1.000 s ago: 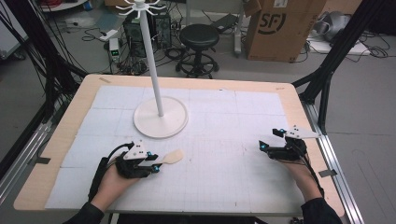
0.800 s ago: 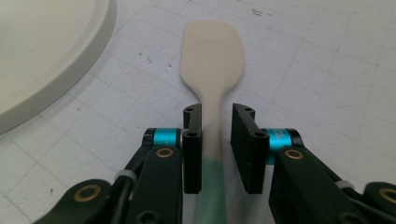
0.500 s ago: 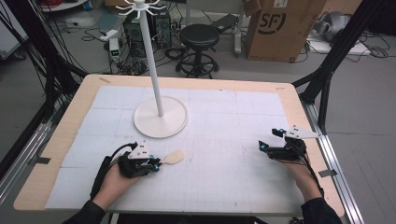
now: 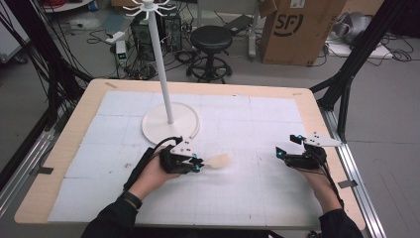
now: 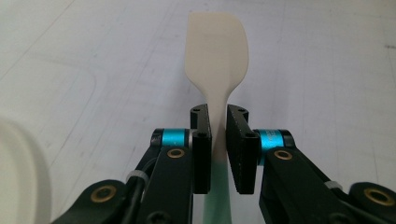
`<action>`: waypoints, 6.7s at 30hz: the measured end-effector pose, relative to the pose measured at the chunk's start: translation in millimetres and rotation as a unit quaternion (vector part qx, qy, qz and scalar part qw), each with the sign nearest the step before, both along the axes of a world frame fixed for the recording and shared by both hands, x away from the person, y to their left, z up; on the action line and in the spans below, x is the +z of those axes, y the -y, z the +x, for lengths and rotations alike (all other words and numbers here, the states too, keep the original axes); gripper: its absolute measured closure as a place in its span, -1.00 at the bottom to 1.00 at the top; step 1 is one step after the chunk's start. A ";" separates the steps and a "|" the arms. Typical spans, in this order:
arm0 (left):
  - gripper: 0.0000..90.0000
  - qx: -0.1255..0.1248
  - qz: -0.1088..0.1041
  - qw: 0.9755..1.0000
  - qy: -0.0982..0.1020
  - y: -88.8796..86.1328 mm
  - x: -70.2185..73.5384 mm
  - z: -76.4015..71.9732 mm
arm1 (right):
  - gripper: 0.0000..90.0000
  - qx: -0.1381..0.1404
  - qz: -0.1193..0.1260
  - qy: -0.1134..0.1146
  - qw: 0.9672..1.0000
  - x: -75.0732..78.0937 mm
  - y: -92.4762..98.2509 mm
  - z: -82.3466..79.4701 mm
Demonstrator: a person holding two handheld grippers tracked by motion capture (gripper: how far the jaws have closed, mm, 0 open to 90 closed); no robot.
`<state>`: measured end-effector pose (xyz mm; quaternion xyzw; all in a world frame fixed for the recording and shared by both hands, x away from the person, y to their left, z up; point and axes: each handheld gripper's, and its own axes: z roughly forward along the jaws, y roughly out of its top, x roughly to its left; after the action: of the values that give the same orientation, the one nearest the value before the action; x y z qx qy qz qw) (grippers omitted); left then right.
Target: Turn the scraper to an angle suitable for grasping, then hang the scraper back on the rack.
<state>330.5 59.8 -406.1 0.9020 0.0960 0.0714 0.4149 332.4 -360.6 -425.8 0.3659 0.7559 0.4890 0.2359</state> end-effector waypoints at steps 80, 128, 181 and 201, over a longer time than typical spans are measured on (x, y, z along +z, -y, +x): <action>-0.44 0.320 -0.191 0.920 0.121 -214.3 4.2 -10.1 | -0.56 0.000 -0.007 0.015 1.000 12.4 5.4 -12.6; -0.58 0.257 -0.186 0.947 0.058 -180.4 -9.2 -16.4 | 0.46 0.250 -0.123 -0.101 0.955 -13.2 -106.5 -0.8; -0.54 0.257 -0.199 0.945 0.035 -168.7 -11.6 -29.0 | 0.81 0.178 -0.017 -0.058 0.982 182.2 -146.6 24.4; -0.53 0.240 -0.191 0.951 0.023 -165.8 -15.7 -25.2 | 0.81 0.191 0.037 -0.018 0.981 283.1 -187.9 53.9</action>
<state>305.3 225.6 -421.8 0.7541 0.3121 0.1699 0.5523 386.3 -172.7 -142.8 0.2320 0.7975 0.5458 0.1110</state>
